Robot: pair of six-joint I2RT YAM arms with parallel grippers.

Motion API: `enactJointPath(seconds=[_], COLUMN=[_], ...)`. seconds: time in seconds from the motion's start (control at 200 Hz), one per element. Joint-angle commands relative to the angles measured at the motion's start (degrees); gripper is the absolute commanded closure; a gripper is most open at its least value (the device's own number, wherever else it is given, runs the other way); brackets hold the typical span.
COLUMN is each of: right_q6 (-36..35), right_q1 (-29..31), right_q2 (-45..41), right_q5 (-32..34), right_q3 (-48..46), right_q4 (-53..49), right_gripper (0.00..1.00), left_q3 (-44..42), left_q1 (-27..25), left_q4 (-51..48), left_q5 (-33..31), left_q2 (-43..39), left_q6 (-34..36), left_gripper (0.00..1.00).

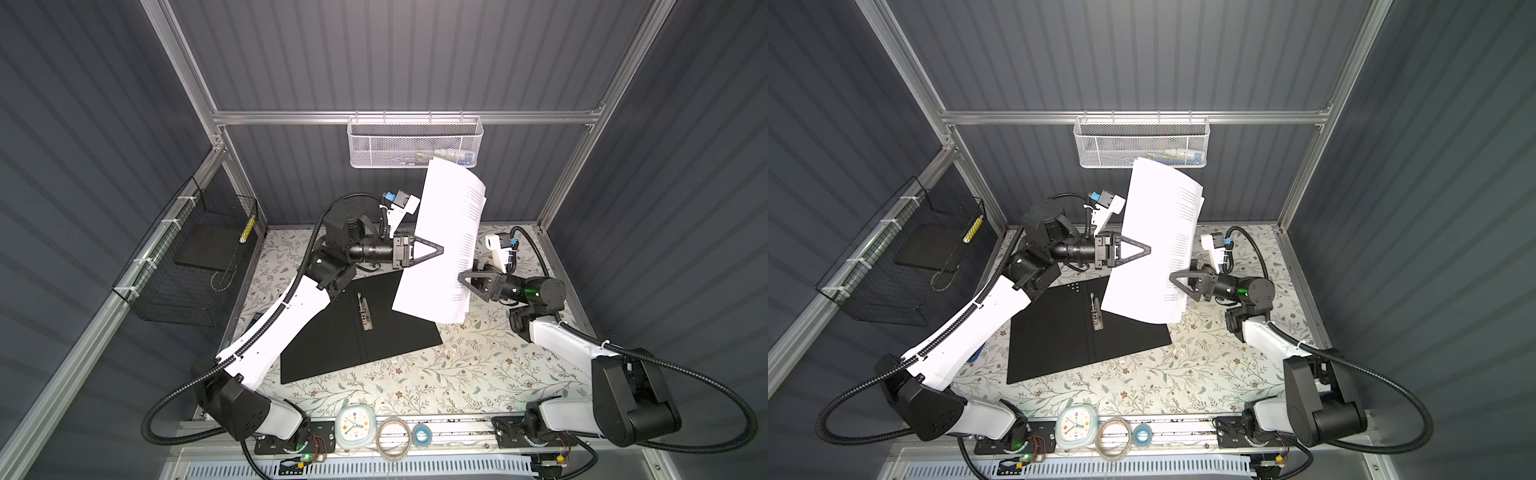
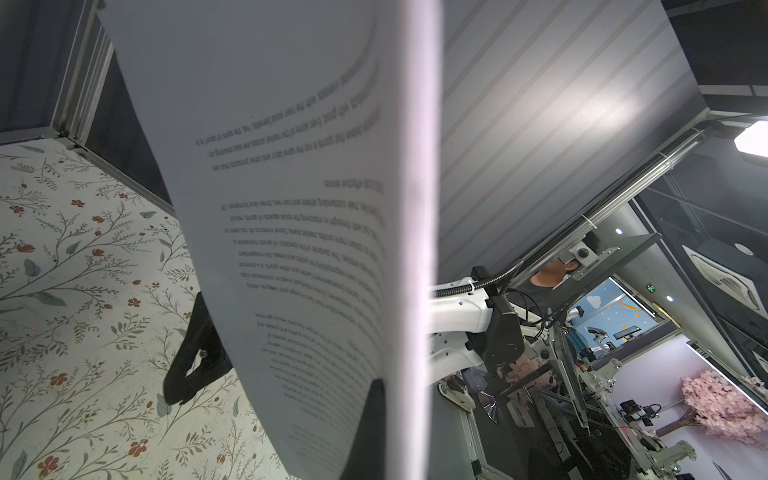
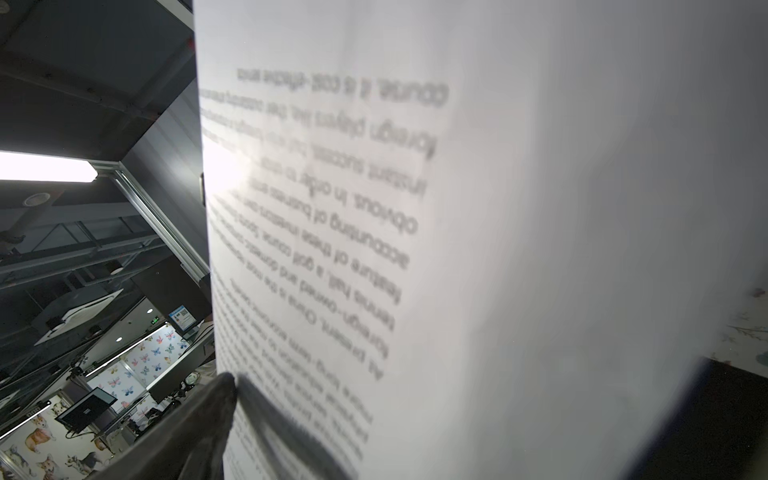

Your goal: Put the files into the folder

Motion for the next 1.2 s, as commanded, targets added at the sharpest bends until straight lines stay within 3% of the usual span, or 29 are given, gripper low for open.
enactJointPath(seconds=[0.0,0.315,0.51,0.62,0.745,0.971,1.031,1.071,1.096,1.141,1.196], right_q6=[1.0,5.6,8.2,9.6,11.6,14.4,13.7,12.1,10.6,7.3,1.6], right_q1=[0.2,0.0,-0.1,-0.2,-0.4,-0.1,0.0,0.0,-0.1,-0.1,-0.1], right_q2=[-1.5,-4.1,-1.6,0.3,4.7,11.6,11.7,11.3,10.9,9.8,8.1], right_q5=[0.4,1.5,1.9,2.2,2.4,2.9,2.9,2.7,2.4,1.8,1.4], right_q3=[1.1,0.1,0.1,0.1,1.2,5.0,5.7,5.9,6.1,6.4,7.0], right_q4=[2.0,2.0,2.0,2.0,2.0,1.8,-0.8,-4.0,-6.2,-12.2,-21.2], right_gripper=[0.02,0.17,0.31,0.39,0.56,0.86,0.91,0.93,0.96,0.99,1.00], left_q3=[-0.1,-1.7,-2.6,-2.2,-3.7,-8.3,-8.3,-7.8,-7.3,-7.0,-7.6], left_q1=[0.4,0.8,1.9,2.1,2.2,2.2,2.2,2.2,2.2,2.2,2.3], left_q4=[-1.4,-15.6,-19.0,-23.2,-23.8,-20.8,-21.1,-22.4,-23.5,-25.1,-25.8], left_q5=[1.0,-8.4,-17.9,-27.5,-34.2,-36.3,-36.3,-39.9,-41.2,-43.8,-47.6], left_q2=[-1.2,-3.5,-4.1,-4.2,-4.5,-3.4,-2.7,-2.2,-2.0,-2.0,-2.9], left_q6=[2.1,13.0,15.2,17.1,17.8,16.6,17.0,17.5,17.9,18.8,19.5], left_gripper=[1.00,1.00,1.00,1.00,1.00,1.00,0.91,0.81,0.65,0.28,0.04])
